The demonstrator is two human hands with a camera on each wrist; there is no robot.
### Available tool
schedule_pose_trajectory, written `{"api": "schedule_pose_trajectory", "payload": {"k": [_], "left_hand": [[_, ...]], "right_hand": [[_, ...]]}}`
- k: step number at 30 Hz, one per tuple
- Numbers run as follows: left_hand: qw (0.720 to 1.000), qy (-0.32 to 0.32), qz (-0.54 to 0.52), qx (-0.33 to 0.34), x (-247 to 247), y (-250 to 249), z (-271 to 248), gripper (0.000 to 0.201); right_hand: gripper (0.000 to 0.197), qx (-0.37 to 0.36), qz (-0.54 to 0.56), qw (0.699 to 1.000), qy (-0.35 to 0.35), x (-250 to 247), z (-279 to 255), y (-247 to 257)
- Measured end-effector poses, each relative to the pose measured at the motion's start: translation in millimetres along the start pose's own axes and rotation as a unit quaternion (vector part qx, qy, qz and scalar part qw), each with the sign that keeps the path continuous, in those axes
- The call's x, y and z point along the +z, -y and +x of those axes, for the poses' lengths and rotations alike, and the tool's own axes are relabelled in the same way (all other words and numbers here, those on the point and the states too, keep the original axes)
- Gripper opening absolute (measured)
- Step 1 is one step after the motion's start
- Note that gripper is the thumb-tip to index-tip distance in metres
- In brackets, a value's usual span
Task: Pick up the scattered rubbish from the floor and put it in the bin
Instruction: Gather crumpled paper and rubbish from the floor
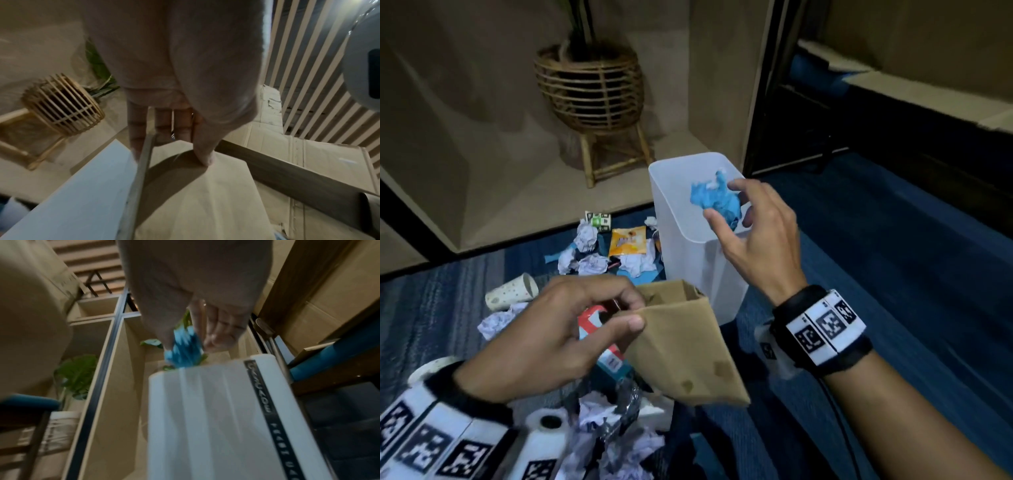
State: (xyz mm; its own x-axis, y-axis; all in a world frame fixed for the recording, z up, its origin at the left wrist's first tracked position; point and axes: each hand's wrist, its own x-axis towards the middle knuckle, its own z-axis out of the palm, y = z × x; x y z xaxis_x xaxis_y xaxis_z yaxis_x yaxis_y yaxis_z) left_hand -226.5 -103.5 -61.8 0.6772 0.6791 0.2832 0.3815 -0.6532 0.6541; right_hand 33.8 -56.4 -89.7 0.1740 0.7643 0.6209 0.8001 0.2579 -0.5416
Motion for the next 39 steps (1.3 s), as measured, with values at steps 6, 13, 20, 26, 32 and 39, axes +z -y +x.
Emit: {"api": "schedule_pose_trajectory", "payload": {"k": [6,13,20,26,32,39], "left_hand": [[0.991,-0.129,0.021,0.005,-27,-8,22,0.015],[0.944,-0.32,-0.03,0.079,-33,-22,70,0.004],[0.938,-0.316,0.093,0.103,-2,5,140,0.007],[0.962,-0.191,0.182,0.069,26,45,163,0.013],[0.962,-0.156,0.224,0.011,38,58,149,0.023],[0.952,-0.237,0.193,-0.006,43,63,113,0.021]], "right_hand": [[0.037,-0.005,-0.019,0.999,0.028,8,-7,-19],[0.016,-0.019,0.047,0.994,-0.098,-8,-46,-27],[0.006,-0.019,0.027,0.999,-0.034,-7,-93,-41],[0.006,-0.017,0.014,0.994,0.105,13,-138,-53],[0.014,0.007,-0.014,0.964,0.267,33,-184,-63],[0.028,0.048,-0.049,0.909,0.41,43,-209,-70]]}}
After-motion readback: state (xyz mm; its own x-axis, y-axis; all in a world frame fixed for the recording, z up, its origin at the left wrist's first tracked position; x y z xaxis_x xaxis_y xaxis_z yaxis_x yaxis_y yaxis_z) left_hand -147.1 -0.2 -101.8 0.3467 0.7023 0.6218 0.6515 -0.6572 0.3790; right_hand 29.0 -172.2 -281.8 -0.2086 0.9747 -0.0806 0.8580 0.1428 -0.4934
